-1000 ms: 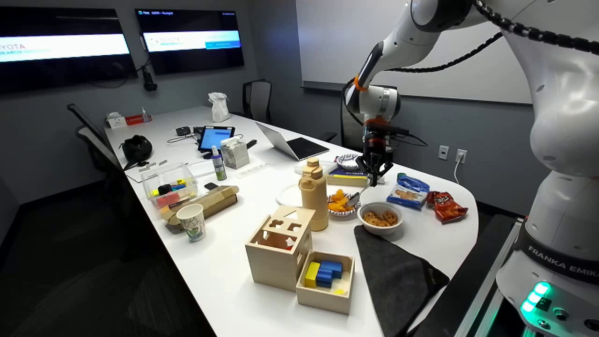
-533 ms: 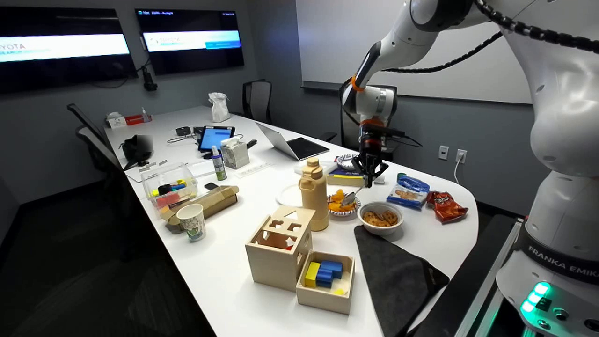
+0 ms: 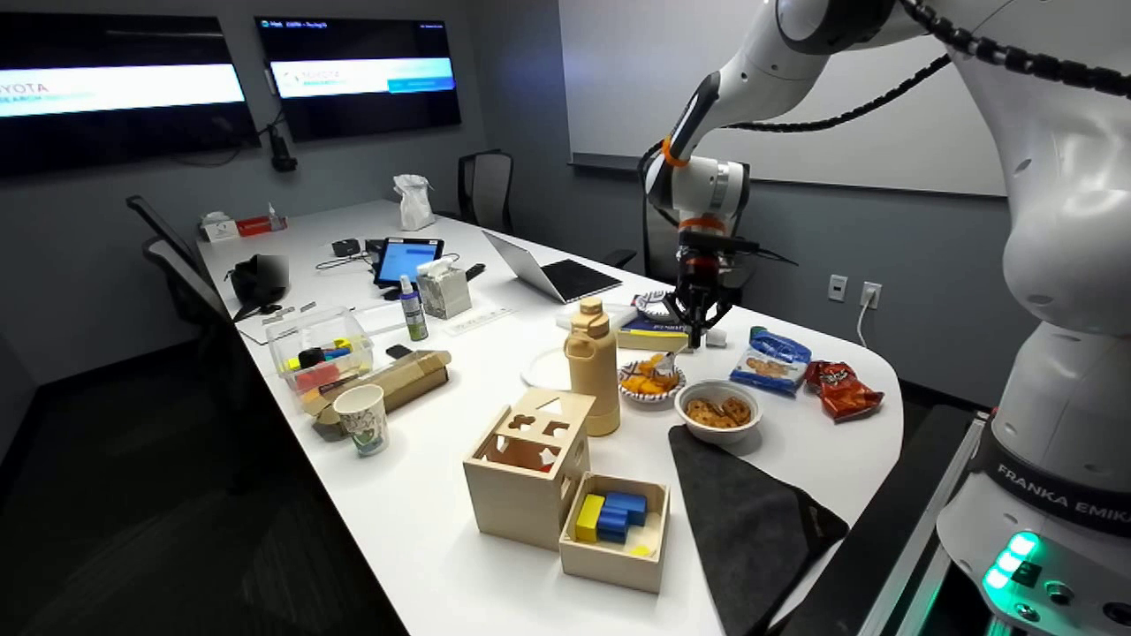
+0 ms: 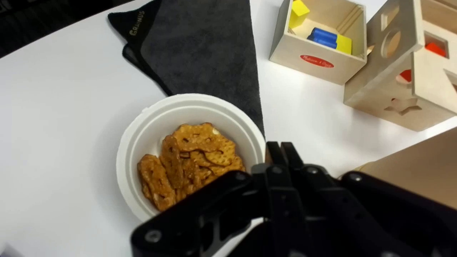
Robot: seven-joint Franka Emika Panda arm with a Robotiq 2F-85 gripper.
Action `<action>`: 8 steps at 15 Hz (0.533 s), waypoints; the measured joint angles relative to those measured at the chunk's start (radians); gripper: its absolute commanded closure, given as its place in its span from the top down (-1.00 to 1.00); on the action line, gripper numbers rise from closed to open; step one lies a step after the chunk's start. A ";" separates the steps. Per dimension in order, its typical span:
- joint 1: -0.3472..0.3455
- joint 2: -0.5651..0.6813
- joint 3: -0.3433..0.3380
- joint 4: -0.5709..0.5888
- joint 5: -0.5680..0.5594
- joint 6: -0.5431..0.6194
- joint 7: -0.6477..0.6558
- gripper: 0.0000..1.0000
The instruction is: Use the spoon to stir the contents of the small plate
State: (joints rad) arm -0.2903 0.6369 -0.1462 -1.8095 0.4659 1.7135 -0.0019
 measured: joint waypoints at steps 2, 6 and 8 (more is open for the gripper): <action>0.012 -0.007 -0.009 -0.001 -0.027 0.000 0.051 -0.98; 0.033 -0.015 -0.013 -0.003 -0.086 -0.062 0.119 -0.98; 0.040 -0.016 -0.009 -0.002 -0.100 -0.122 0.118 -0.98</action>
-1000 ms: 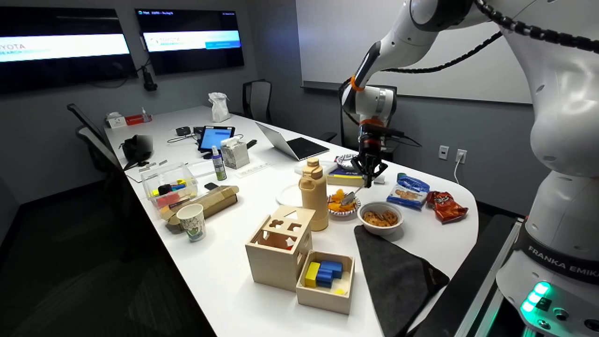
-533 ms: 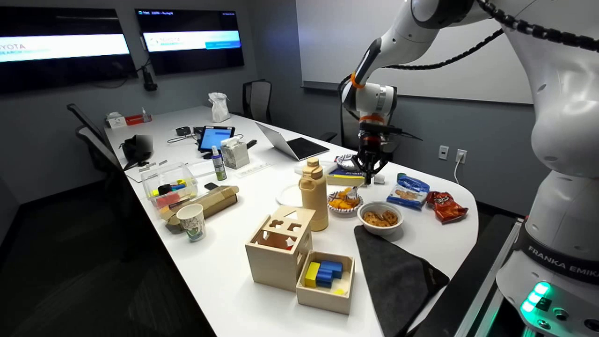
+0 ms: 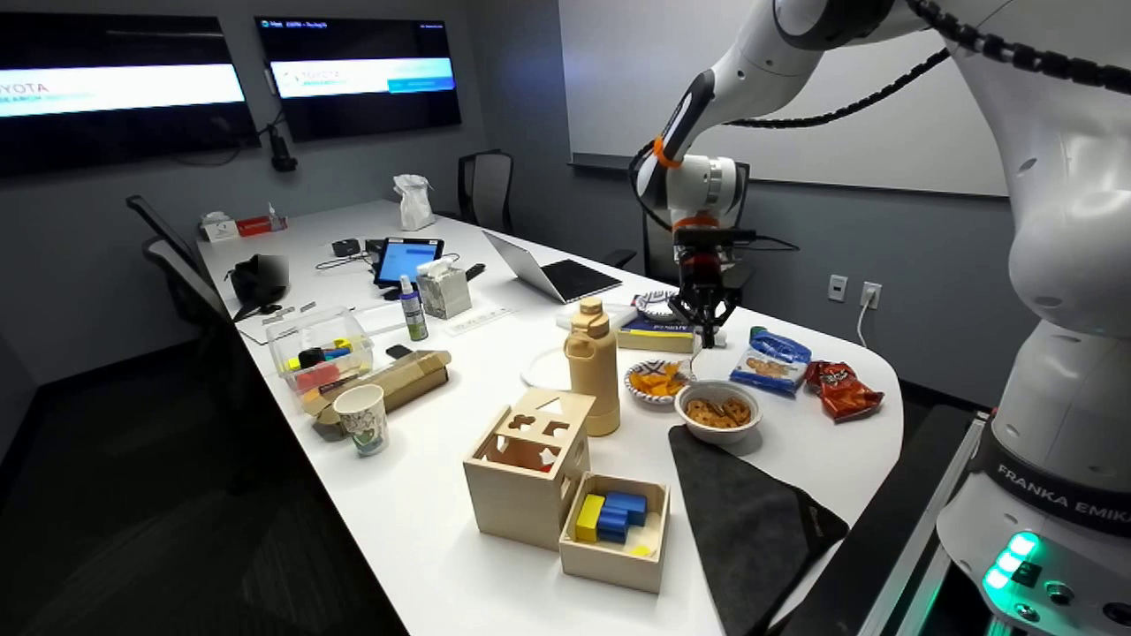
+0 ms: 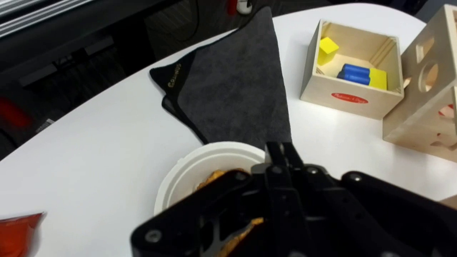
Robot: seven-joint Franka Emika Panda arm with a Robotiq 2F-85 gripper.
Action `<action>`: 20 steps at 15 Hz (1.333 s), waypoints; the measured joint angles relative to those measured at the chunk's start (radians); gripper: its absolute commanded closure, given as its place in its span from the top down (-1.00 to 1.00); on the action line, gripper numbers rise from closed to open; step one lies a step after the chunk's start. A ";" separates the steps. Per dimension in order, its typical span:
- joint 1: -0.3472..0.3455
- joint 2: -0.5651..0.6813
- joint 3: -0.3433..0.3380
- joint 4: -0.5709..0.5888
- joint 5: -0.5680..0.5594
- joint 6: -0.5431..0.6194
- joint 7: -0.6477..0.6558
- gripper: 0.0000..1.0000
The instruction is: Use the spoon to stir the contents of the small plate
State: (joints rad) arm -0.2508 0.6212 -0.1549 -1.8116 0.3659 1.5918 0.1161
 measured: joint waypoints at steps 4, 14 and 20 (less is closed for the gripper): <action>0.004 0.000 0.019 0.003 -0.002 -0.074 -0.025 -0.98; 0.032 -0.003 0.025 0.009 -0.002 0.023 -0.038 -0.98; 0.047 -0.013 0.006 0.009 -0.039 0.080 0.011 -0.98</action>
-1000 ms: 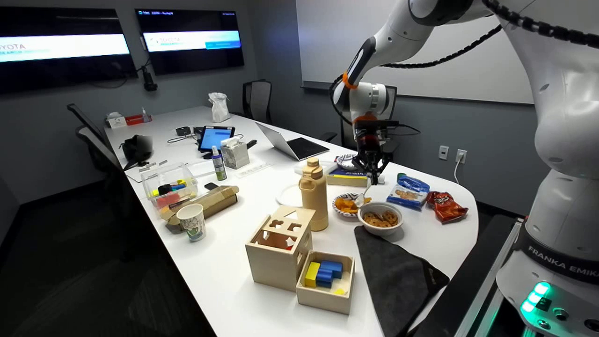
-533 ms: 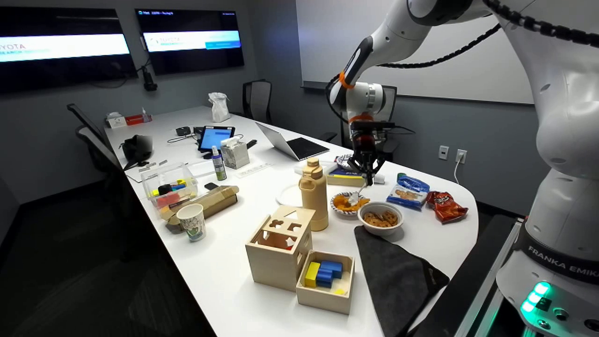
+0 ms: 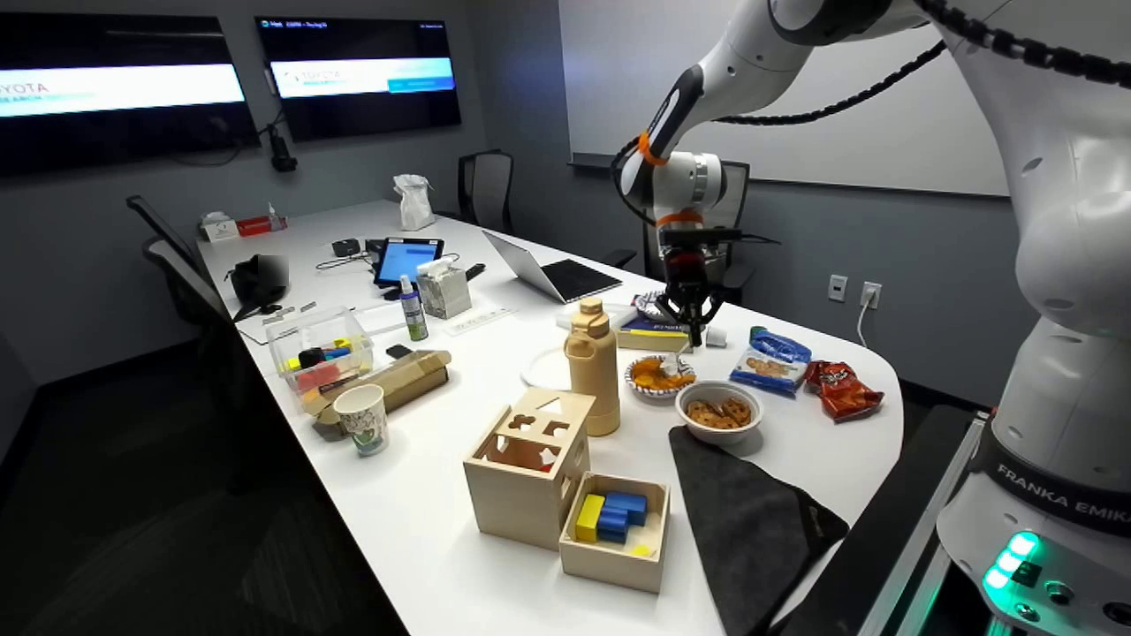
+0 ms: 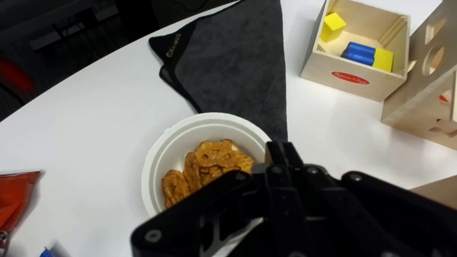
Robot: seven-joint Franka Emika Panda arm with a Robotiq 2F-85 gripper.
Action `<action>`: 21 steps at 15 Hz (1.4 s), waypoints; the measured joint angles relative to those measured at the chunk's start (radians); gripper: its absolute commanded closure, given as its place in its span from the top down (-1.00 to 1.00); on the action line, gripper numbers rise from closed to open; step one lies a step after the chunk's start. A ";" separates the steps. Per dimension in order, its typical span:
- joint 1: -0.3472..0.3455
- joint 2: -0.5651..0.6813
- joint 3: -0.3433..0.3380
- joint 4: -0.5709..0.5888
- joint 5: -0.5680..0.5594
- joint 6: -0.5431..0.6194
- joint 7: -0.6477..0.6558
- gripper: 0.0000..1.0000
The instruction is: Use the spoon to stir the contents of the small plate
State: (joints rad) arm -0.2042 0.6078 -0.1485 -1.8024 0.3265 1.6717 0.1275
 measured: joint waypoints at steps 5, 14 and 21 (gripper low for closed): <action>0.010 -0.019 -0.032 -0.001 -0.086 -0.007 0.097 -0.98; 0.015 -0.011 -0.008 0.000 -0.119 -0.117 0.088 -0.98; 0.013 -0.012 0.009 0.026 -0.106 -0.124 -0.013 -0.98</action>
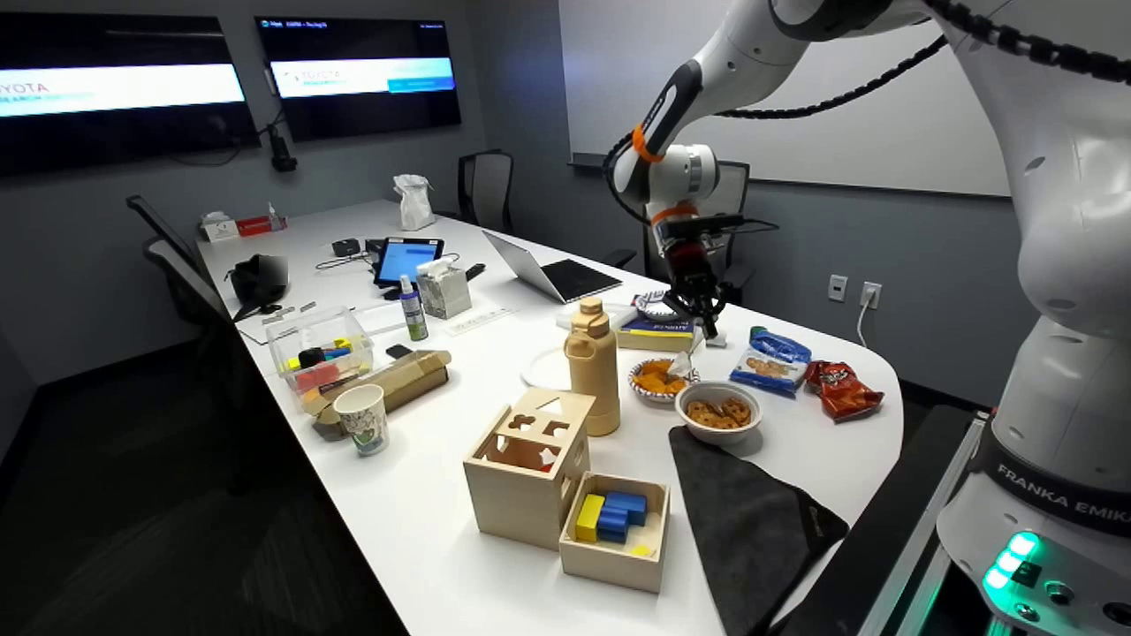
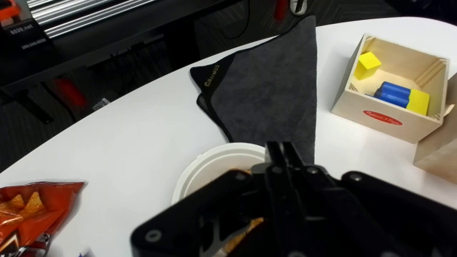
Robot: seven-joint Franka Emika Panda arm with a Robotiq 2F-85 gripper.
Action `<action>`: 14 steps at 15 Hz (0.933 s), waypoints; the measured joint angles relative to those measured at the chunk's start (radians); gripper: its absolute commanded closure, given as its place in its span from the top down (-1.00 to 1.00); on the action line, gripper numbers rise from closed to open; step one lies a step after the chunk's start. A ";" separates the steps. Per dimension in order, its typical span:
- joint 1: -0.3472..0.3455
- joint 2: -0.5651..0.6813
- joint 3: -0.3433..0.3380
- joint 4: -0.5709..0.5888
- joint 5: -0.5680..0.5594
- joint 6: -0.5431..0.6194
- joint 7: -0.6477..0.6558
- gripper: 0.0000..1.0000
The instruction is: Use the spoon to stir the contents of the small plate
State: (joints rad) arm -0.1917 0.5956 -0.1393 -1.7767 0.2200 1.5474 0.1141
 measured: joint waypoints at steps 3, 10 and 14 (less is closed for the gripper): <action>-0.002 -0.001 0.001 0.012 0.008 0.002 -0.032 -0.98; -0.003 0.014 0.005 0.032 0.012 0.065 -0.042 -0.98; 0.000 0.038 0.003 0.049 -0.001 0.077 -0.013 -0.98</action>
State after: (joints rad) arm -0.1921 0.6339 -0.1359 -1.7276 0.2191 1.6243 0.1006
